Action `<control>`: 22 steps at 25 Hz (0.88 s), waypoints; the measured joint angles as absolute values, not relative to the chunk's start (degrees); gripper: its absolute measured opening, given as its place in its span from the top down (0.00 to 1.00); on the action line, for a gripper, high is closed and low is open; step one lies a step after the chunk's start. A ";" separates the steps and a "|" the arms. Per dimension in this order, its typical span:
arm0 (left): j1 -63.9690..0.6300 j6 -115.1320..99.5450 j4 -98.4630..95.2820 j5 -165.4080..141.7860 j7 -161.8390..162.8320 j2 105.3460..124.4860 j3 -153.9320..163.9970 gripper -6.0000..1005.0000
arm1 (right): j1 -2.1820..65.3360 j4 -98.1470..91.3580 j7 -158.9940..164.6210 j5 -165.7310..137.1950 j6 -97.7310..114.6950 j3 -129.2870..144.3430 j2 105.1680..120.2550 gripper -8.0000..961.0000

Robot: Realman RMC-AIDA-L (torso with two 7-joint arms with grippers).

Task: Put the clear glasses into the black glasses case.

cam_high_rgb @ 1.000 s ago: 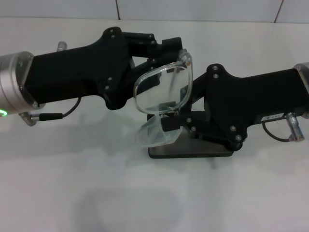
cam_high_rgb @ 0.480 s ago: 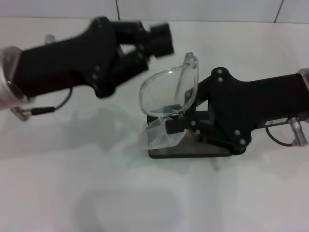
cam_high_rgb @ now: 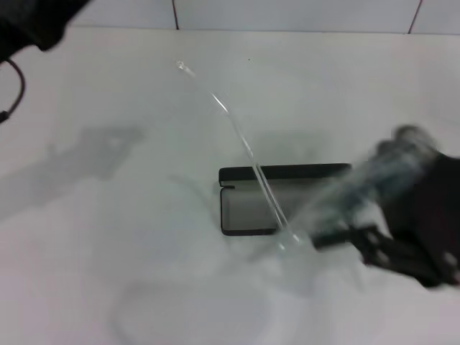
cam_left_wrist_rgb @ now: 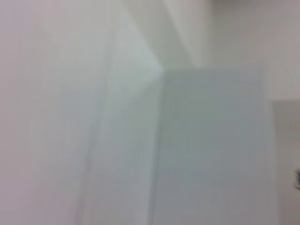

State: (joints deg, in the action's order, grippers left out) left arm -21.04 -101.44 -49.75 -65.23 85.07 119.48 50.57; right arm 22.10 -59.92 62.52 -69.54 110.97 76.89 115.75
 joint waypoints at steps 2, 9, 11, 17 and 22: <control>-21.59 -101.40 -47.03 -65.48 85.07 119.33 48.76 0.84 | 21.31 -59.94 59.75 -67.43 114.91 76.68 115.77 0.89; -23.30 -101.38 -44.36 -69.63 86.58 119.55 51.05 0.84 | 21.44 -60.27 54.02 -64.22 117.75 76.65 115.75 0.89; -24.28 -101.43 -44.32 -69.78 87.12 119.54 54.80 0.85 | 22.45 -59.98 53.80 -64.24 115.96 76.57 115.66 0.89; -27.06 -101.82 -44.35 -69.57 87.20 119.65 60.61 0.85 | 27.39 -54.99 53.61 -66.34 112.19 76.20 115.64 0.89; -28.05 -102.23 -44.73 -69.52 87.20 119.66 61.42 0.84 | 28.94 -52.73 53.08 -68.32 108.95 76.49 115.73 0.89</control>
